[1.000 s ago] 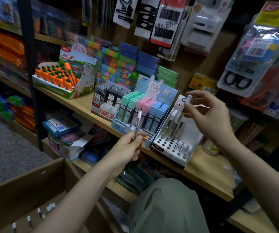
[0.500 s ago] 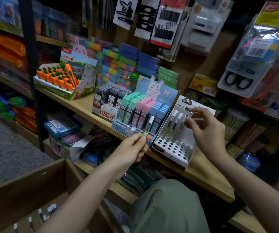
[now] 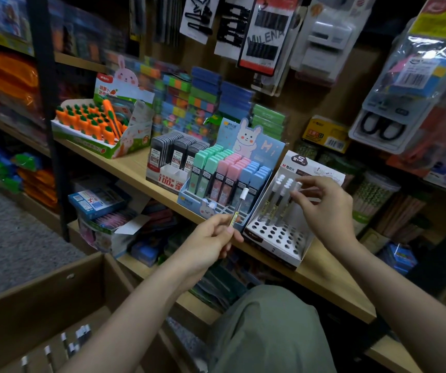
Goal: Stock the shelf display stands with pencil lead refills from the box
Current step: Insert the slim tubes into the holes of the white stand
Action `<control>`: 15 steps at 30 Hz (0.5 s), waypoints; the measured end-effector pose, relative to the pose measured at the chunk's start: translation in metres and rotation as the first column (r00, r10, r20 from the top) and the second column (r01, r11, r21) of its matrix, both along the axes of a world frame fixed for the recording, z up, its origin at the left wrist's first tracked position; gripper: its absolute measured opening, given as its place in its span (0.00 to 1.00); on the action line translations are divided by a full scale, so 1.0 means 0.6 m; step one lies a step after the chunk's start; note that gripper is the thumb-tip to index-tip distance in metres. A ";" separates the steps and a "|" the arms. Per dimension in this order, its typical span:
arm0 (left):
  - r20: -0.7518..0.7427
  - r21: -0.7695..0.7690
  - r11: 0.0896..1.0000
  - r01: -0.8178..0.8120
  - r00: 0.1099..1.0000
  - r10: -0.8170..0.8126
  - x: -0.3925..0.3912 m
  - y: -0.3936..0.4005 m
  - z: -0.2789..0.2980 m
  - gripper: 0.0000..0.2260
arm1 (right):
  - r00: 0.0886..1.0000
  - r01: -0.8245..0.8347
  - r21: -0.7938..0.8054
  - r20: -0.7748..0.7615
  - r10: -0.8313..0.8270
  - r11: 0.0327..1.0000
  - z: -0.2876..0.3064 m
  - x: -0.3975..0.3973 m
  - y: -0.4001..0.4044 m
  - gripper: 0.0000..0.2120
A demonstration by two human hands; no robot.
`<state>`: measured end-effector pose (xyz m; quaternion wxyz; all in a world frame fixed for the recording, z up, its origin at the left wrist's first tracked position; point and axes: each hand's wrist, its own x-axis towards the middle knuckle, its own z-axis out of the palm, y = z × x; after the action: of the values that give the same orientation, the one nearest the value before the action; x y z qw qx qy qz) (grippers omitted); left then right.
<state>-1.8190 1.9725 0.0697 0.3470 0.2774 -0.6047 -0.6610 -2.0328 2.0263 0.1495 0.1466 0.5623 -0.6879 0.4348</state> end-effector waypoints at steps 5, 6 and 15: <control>-0.001 0.007 1.000 0.003 1.000 -0.003 -0.002 -0.003 -0.003 0.12 | 1.000 0.018 0.012 -0.004 -0.018 1.000 -0.005 -0.002 0.001 0.12; -0.005 0.008 1.000 0.009 1.000 -0.009 -0.004 -0.001 -0.003 0.11 | 1.000 0.018 0.023 -0.007 -0.018 1.000 -0.007 -0.001 0.002 0.12; -0.059 0.027 0.998 0.061 0.997 -0.059 -0.012 0.005 -0.005 0.09 | 0.998 -0.015 -0.010 0.060 0.016 1.000 0.000 0.028 0.025 0.14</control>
<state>-1.8264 1.9756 0.0667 0.3404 0.2450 -0.5929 -0.6875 -2.0162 2.0412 0.1497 0.1252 0.5537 -0.6855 0.4558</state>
